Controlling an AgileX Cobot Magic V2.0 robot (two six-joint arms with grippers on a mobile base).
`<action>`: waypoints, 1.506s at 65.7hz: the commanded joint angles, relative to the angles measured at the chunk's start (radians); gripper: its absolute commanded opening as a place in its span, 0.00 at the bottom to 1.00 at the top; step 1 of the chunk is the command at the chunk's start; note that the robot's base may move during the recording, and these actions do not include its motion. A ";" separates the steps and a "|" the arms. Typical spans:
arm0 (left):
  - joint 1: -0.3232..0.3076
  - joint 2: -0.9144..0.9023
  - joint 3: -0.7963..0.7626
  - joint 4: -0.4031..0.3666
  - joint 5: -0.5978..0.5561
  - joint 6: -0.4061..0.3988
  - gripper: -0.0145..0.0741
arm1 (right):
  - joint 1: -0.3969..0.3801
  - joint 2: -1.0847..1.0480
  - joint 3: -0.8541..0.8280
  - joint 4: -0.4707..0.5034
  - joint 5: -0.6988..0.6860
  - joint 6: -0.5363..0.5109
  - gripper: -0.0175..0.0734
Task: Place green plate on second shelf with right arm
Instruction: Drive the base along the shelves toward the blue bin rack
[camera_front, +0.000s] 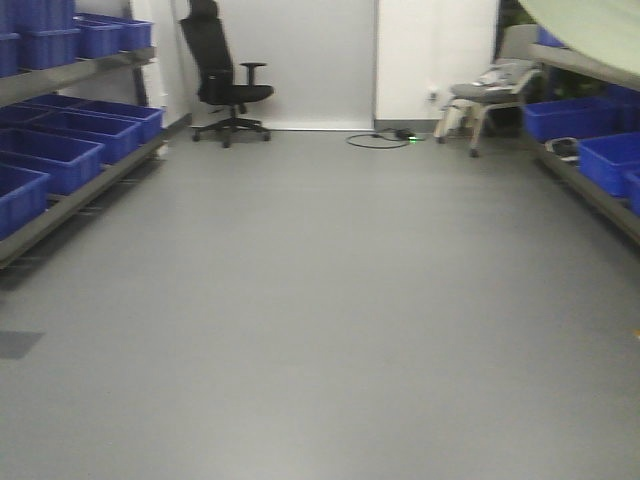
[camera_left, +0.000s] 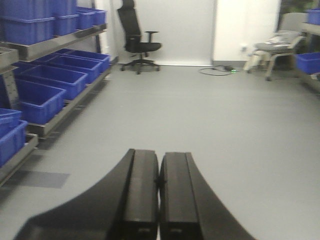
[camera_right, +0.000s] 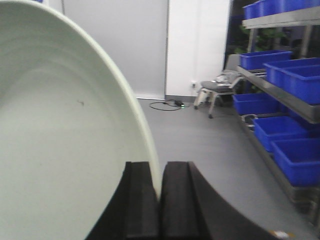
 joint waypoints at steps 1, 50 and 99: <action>0.000 -0.017 0.041 -0.001 -0.088 -0.003 0.31 | -0.008 0.006 -0.033 0.007 -0.116 0.006 0.22; 0.000 -0.017 0.041 -0.001 -0.088 -0.003 0.31 | -0.008 0.006 -0.033 0.007 -0.116 0.006 0.22; 0.000 -0.017 0.041 -0.001 -0.088 -0.003 0.31 | -0.008 0.006 -0.033 0.007 -0.116 0.006 0.22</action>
